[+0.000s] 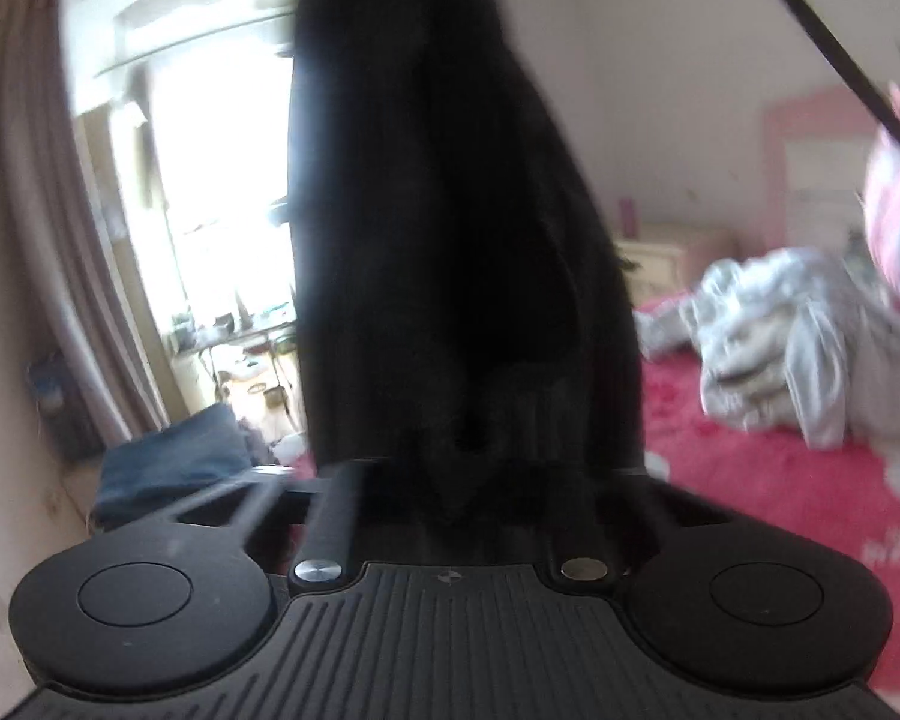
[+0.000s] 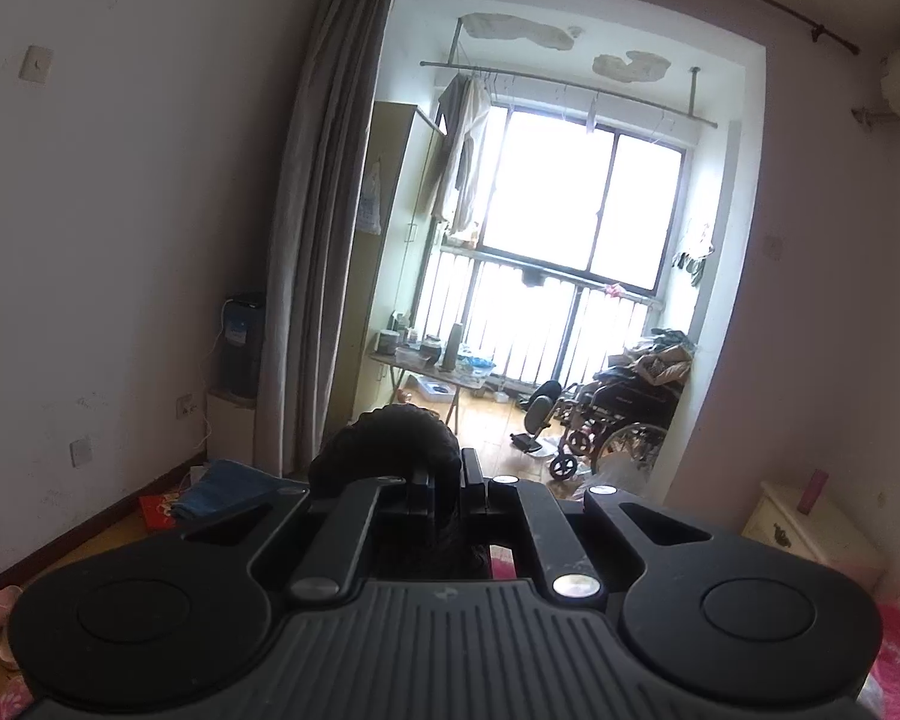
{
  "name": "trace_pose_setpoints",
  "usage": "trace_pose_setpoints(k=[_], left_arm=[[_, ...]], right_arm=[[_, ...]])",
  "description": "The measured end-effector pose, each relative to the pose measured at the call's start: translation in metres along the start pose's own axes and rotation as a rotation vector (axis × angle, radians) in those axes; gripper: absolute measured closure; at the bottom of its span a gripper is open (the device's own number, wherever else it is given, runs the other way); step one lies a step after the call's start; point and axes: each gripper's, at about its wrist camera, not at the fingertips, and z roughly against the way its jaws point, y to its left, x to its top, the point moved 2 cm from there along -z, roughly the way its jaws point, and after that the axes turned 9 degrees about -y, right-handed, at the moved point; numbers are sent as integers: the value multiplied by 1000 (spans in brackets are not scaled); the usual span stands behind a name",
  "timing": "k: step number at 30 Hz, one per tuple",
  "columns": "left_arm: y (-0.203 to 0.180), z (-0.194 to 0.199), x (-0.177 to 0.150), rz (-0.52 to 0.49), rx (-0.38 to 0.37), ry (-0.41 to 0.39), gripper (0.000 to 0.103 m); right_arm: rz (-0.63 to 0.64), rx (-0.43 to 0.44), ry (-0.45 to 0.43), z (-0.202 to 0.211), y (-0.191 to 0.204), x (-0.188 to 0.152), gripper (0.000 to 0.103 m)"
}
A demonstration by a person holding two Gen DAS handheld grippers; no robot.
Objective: Fold clothes
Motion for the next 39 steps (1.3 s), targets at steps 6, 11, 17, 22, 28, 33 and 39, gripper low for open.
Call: trace_pose_setpoints(k=[6,11,17,22,28,33,39], left_arm=[[62,37,60,121,108,-152,97],[99,56,132,142,125,-296,98],[102,75,190,77,72,-397,97],[78,77,199,34,21,-424,97],[75,54,174,31,-6,-375,97],[86,10,133,78,-17,-264,97],[102,-84,68,140,-26,-66,97]], right_arm=[[8,-104,-64,21,-32,13,96],[-5,-151,-130,51,-54,28,96],[0,-188,-216,89,-66,46,96],[8,-208,-253,114,-73,54,96],[11,-229,-237,109,-79,41,96],[14,-231,-159,58,-84,9,96],[18,-229,6,-38,-90,-61,96]])
